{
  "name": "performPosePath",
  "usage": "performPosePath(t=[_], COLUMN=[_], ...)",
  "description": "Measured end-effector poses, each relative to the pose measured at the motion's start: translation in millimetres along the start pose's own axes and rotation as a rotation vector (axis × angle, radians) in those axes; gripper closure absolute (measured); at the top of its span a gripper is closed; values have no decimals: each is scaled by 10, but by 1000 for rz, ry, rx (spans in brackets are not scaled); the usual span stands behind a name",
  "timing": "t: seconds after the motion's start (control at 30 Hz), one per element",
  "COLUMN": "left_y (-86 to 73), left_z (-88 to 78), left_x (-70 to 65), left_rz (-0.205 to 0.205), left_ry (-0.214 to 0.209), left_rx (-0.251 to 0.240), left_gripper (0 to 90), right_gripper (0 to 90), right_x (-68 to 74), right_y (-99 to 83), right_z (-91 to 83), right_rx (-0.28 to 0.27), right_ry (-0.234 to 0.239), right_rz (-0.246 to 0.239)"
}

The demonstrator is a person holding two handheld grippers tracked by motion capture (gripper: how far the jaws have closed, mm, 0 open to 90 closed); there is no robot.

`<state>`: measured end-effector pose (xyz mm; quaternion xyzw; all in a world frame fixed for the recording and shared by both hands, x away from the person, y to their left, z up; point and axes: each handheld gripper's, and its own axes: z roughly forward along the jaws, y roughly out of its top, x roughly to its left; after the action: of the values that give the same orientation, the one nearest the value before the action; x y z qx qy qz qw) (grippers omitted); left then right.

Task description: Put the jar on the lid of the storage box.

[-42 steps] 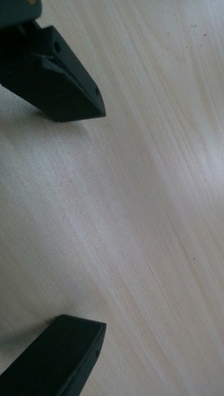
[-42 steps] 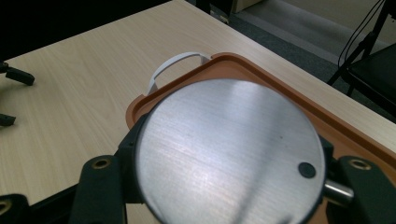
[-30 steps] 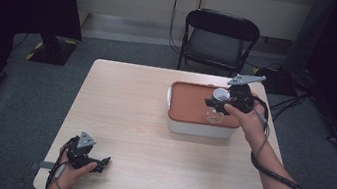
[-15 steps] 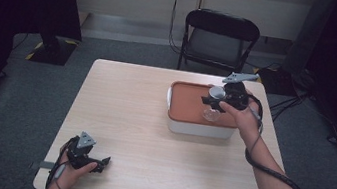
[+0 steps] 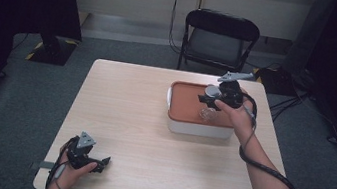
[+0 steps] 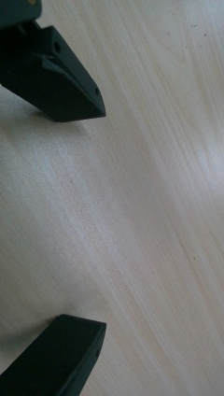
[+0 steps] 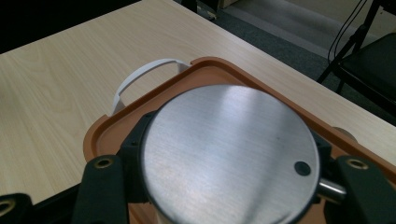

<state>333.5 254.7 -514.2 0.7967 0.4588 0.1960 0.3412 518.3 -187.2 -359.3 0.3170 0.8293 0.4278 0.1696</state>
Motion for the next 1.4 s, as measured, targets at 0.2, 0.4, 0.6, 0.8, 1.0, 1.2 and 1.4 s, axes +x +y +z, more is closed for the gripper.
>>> performPosePath(t=[0.2, 0.4, 0.6, 0.8, 1.0, 1.2, 1.4], left_y=[-2, -4, -6, -6, -6, -6, -6], left_z=[-2, -4, -7, -7, -7, -7, -7], left_x=[0, 0, 1, 1, 2, 1, 1], left_rz=[0, 1, 2, 2, 2, 2, 2], left_ry=[0, -1, -1, -1, -2, -2, -1], left_rx=[0, 0, 1, 1, 1, 1, 1], left_gripper=[6, 6, 5, 6, 6, 6, 6], right_gripper=[384, 384, 384, 385, 385, 382, 380], right_x=[9, 24, 24, 5, -20, -41, -63], right_y=[9, 12, 31, 18, -3, -39, -62], right_z=[51, 96, 135, 164, 172, 165, 151], right_rx=[2, -2, -10, -7, -16, -36, -39], right_ry=[-2, -7, -7, -8, -5, 1, 8], right_rz=[-4, -6, 7, 13, 26, 39, 48])
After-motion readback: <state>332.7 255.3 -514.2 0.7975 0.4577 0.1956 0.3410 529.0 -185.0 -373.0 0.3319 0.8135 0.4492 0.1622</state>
